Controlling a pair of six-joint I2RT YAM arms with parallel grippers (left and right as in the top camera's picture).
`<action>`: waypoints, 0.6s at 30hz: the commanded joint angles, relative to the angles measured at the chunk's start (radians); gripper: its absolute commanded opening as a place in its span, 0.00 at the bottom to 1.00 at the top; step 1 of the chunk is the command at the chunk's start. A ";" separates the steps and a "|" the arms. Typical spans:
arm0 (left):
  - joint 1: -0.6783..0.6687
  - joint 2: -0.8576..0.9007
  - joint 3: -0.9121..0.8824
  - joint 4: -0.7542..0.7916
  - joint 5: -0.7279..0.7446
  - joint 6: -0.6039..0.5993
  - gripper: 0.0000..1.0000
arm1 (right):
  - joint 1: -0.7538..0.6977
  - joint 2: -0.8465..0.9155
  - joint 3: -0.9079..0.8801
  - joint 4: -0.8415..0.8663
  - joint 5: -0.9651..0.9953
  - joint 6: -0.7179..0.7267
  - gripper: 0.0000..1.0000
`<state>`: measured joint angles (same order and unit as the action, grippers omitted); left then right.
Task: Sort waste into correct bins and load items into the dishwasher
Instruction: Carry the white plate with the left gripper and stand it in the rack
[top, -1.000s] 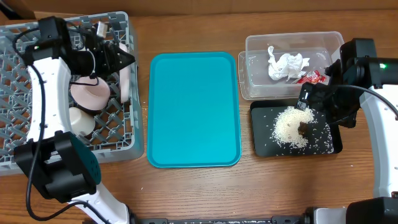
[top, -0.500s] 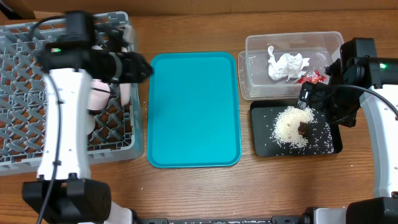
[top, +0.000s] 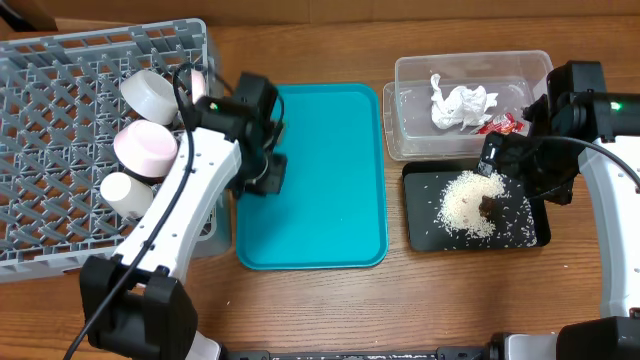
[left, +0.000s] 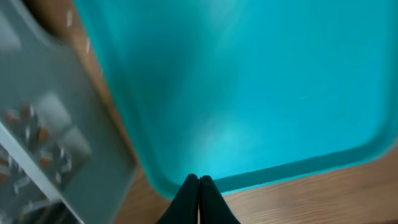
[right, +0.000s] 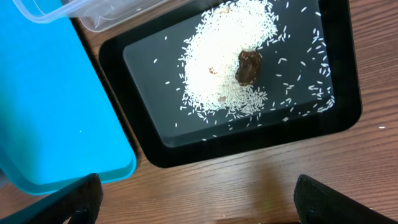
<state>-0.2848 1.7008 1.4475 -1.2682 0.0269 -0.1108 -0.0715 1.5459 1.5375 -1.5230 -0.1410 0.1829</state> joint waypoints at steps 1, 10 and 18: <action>0.030 -0.004 -0.118 0.006 -0.112 -0.071 0.04 | -0.003 -0.005 0.015 0.001 0.009 0.000 1.00; 0.103 -0.004 -0.212 -0.010 -0.237 -0.167 0.04 | -0.003 -0.005 0.015 -0.002 0.009 0.000 1.00; 0.103 -0.004 -0.212 -0.016 -0.258 -0.172 0.04 | -0.003 -0.005 0.015 -0.006 0.009 0.000 1.00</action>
<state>-0.1814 1.7016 1.2411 -1.2747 -0.1879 -0.2569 -0.0715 1.5459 1.5375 -1.5303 -0.1406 0.1833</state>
